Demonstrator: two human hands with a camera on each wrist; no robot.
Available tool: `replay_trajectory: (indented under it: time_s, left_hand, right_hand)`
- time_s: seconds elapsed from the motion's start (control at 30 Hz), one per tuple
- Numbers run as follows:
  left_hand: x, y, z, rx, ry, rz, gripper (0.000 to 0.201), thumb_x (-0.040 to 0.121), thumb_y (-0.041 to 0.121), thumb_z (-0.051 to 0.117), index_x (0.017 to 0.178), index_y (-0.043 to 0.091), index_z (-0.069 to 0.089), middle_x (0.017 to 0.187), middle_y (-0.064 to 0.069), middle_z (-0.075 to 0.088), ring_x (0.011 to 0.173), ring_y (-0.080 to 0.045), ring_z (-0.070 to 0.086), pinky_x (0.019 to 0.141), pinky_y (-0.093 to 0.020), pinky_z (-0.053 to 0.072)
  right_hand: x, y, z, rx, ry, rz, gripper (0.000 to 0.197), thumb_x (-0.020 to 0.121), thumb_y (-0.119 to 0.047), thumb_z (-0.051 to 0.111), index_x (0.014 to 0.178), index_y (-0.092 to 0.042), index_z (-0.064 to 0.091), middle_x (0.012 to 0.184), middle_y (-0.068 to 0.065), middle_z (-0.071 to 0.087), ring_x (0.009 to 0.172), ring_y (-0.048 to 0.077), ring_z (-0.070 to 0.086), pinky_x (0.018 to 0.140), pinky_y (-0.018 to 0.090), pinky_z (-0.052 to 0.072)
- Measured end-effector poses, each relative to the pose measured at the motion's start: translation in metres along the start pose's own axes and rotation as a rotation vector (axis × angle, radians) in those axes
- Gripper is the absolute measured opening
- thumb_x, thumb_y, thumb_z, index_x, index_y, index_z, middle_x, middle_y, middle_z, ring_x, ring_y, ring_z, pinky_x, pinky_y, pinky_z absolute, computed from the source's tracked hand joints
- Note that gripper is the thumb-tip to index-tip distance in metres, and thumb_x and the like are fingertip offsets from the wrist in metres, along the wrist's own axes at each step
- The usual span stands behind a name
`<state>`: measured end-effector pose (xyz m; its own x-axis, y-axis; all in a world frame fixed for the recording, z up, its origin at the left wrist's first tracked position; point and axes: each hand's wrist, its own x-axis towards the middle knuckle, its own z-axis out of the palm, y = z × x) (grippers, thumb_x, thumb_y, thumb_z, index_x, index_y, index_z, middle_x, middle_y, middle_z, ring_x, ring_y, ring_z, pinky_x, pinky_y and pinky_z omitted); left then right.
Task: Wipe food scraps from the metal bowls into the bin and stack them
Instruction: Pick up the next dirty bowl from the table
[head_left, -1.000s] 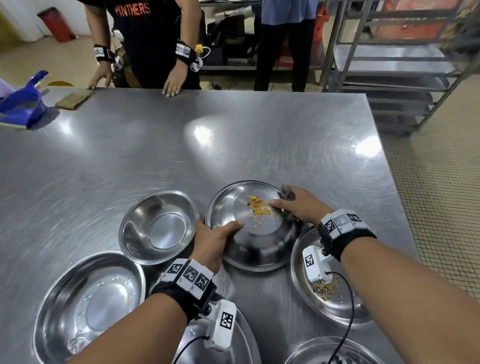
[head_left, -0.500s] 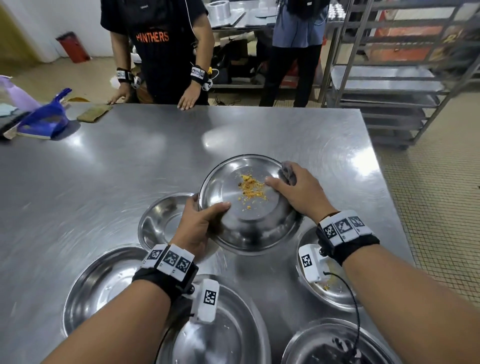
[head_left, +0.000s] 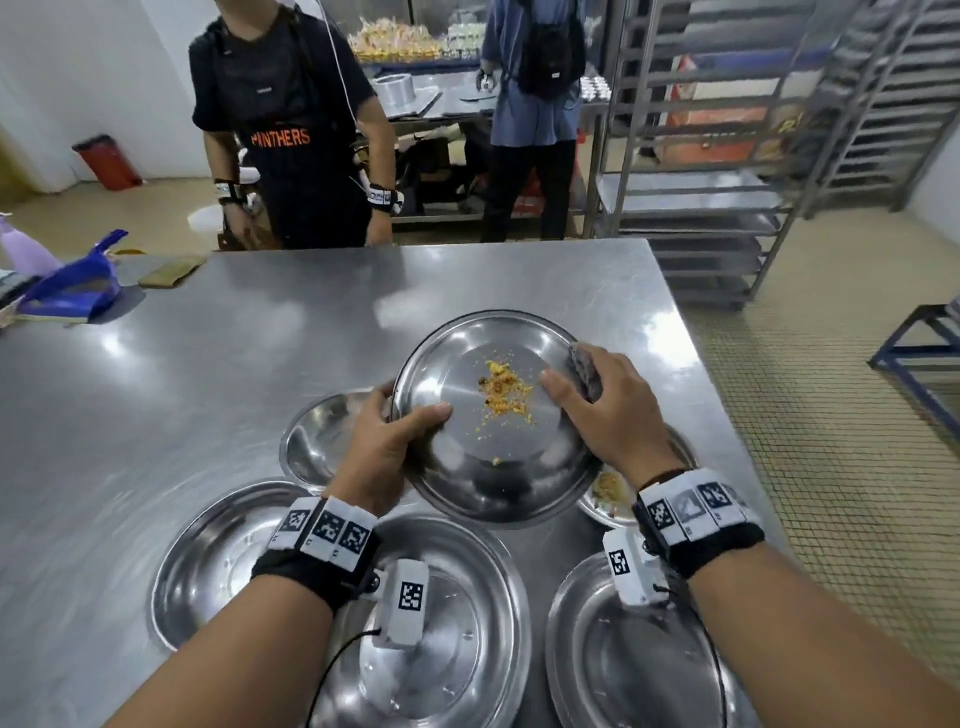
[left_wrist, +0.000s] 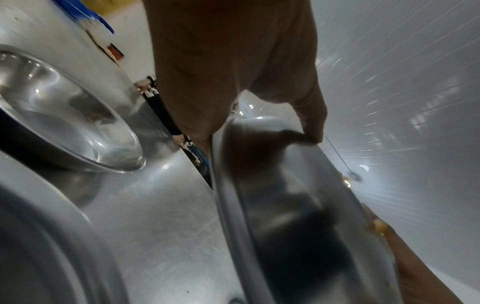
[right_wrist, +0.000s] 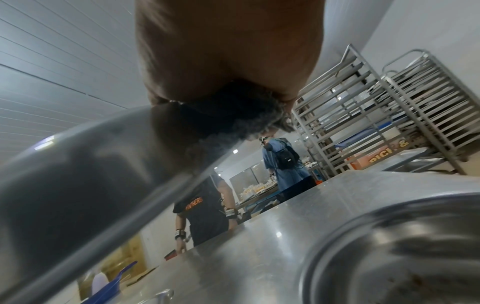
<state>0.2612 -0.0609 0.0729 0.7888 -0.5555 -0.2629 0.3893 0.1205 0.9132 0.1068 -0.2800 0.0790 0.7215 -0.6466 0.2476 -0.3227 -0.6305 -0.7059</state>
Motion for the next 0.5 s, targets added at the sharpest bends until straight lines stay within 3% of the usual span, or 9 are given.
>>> replay_trajectory:
  time_s: [0.1,0.3,0.43,0.5]
  left_hand:
    - [-0.01,-0.006,0.01,0.06,-0.07,-0.004,0.119,0.044,0.03,0.107,0.147,0.014,0.049,0.124,-0.024,0.07,0.096,-0.035,0.076,0.08,-0.041,0.062]
    - [-0.026,-0.016,0.034,0.138,-0.287,-0.057,0.106,0.055,0.023,0.1,0.146,0.013,0.046,0.119,-0.022,0.072,0.094,-0.032,0.077,0.083,-0.044,0.062]
    - [-0.045,-0.033,0.054,0.186,-0.401,-0.157,0.072,0.068,0.018,0.09,0.13,0.014,0.054,0.1,-0.013,0.074,0.075,-0.019,0.075,0.05,-0.034,0.057]
    - [-0.056,-0.046,0.062,0.205,-0.426,-0.192,0.072,0.066,0.021,0.093,0.127,0.012,0.056,0.104,-0.015,0.075,0.077,-0.02,0.076,0.047,-0.034,0.055]
  right_hand:
    - [-0.032,0.003,-0.017,-0.029,0.082,0.039,0.074,0.082,-0.083,0.046,0.137,-0.033,0.053,0.131,0.001,0.059,0.113,0.022,0.06,0.095,0.037,0.049]
    - [-0.103,0.004,-0.048,-0.094,0.226,0.218,0.06,0.087,-0.074,0.054,0.129,-0.032,0.057,0.122,-0.001,0.06,0.108,0.018,0.058,0.091,0.034,0.046]
    - [-0.156,0.007,-0.061,-0.089,0.296,0.373,0.051,0.088,-0.071,0.056,0.115,-0.028,0.063,0.108,-0.001,0.065,0.1,0.02,0.06,0.087,0.034,0.047]
    - [-0.183,0.007,-0.067,-0.089,0.313,0.457,0.049,0.089,-0.069,0.057,0.107,-0.024,0.064,0.1,-0.001,0.067,0.094,0.021,0.061,0.083,0.034,0.047]
